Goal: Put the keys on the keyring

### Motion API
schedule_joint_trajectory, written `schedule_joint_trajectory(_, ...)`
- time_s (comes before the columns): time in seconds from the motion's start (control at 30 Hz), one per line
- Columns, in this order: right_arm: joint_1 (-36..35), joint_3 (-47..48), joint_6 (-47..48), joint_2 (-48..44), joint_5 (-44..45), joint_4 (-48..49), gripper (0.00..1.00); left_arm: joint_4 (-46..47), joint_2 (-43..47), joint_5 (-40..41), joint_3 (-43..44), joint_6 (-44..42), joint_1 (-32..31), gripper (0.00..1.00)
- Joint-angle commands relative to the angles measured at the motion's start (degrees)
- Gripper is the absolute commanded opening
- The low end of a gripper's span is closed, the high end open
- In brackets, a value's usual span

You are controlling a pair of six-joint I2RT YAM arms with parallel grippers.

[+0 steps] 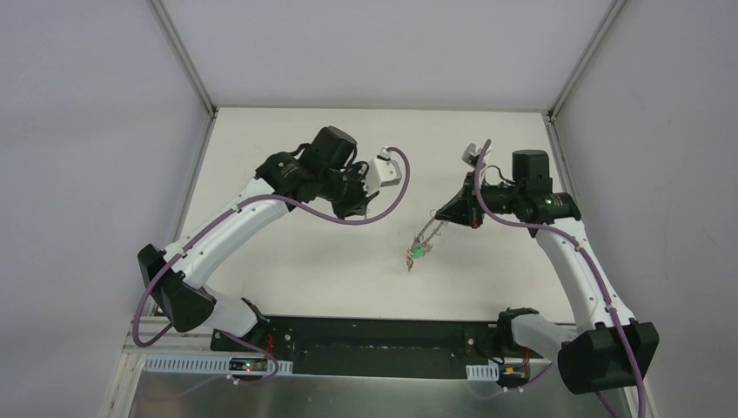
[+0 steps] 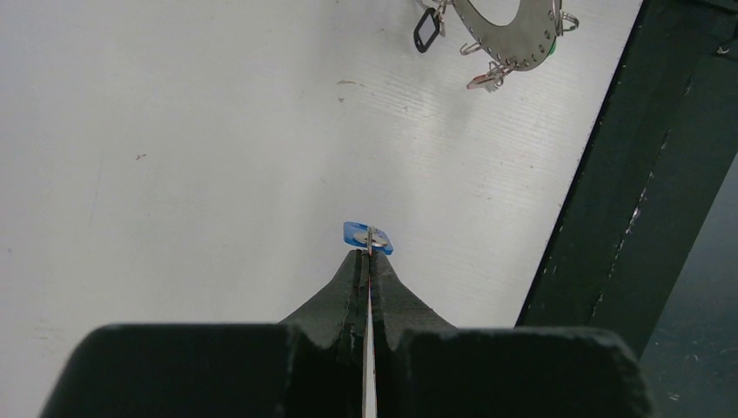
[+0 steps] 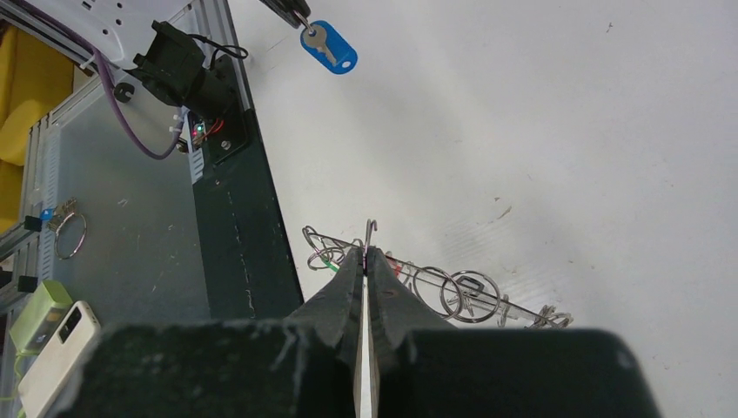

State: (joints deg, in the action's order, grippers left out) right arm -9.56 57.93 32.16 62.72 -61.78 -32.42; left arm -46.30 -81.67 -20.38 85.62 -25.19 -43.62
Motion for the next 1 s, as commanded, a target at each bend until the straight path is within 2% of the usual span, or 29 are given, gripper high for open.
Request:
schedule_joint_trajectory(0.0,-2.27,4.19,-0.77,2.52,-2.45,2.87,0.00,-4.02,1.53,-0.11,3.10,2.56,1.90,0.00)
schedule_joint_trajectory(0.33,-9.31,5.83,-1.16,5.49,-1.60,5.23,0.00,2.98,5.70,-1.79,0.45,12.17,5.73,0.00)
schedule_joint_trajectory(0.57,-13.80,9.21,-2.24,9.99,-2.91,4.31,0.00,5.29,7.18,-4.10,-1.83,15.11,6.90,0.00)
schedule_joint_trajectory(0.77,-17.31,9.92,-2.26,12.15,-3.84,4.22,0.00,-0.21,4.79,-15.33,0.89,9.33,6.97,0.00)
schedule_joint_trajectory(0.97,-17.62,8.23,-4.66,11.93,-4.58,6.50,0.00,-2.85,3.58,-21.41,1.96,4.17,6.91,0.00)
